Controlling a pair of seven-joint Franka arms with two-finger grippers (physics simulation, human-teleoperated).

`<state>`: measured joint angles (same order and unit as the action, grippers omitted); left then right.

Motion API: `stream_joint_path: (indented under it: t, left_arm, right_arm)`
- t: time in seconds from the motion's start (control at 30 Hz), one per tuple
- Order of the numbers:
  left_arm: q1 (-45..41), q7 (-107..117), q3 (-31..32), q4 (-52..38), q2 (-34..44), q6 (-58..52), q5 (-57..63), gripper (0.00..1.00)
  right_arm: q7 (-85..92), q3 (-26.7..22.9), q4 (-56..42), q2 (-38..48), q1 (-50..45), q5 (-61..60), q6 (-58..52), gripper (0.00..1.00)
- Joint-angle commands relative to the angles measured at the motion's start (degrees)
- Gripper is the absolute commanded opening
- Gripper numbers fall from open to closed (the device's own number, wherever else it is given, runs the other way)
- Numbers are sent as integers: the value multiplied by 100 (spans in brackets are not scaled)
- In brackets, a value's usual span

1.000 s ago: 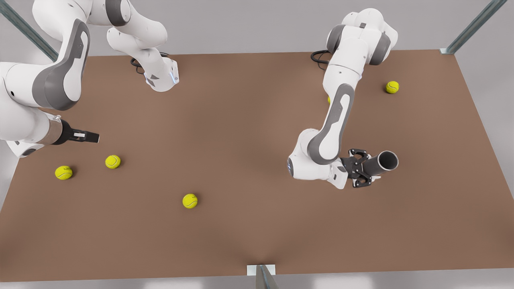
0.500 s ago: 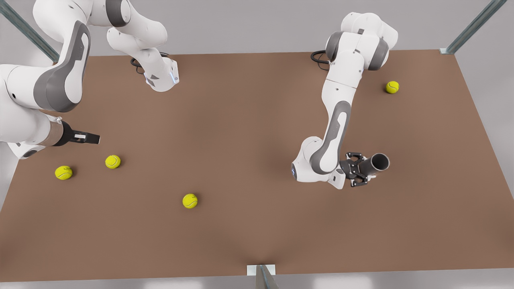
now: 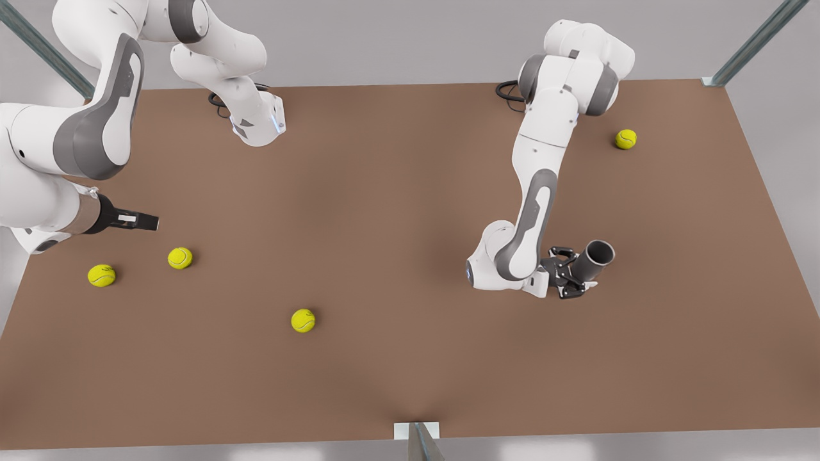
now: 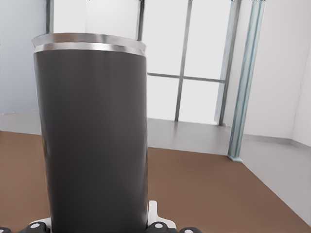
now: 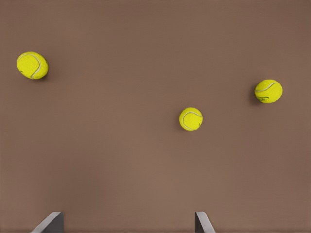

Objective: Put the tennis tube upright

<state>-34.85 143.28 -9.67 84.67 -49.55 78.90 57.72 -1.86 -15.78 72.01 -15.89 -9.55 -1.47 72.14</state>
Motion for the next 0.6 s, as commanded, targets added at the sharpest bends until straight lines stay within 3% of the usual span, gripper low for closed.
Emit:
stream_joint_path:
  t: [0.0, 0.57]
  left_arm:
    - [-13, 368, -26, 6, 25, -374, 90, 77]
    - [-127, -485, -17, 15, -318, -770, 407, 78]
  right_arm:
    - [45, -4, -2, 7, 15, -3, 2, 100]
    - [81, -4, 6, -1, 24, -11, 10, 100]
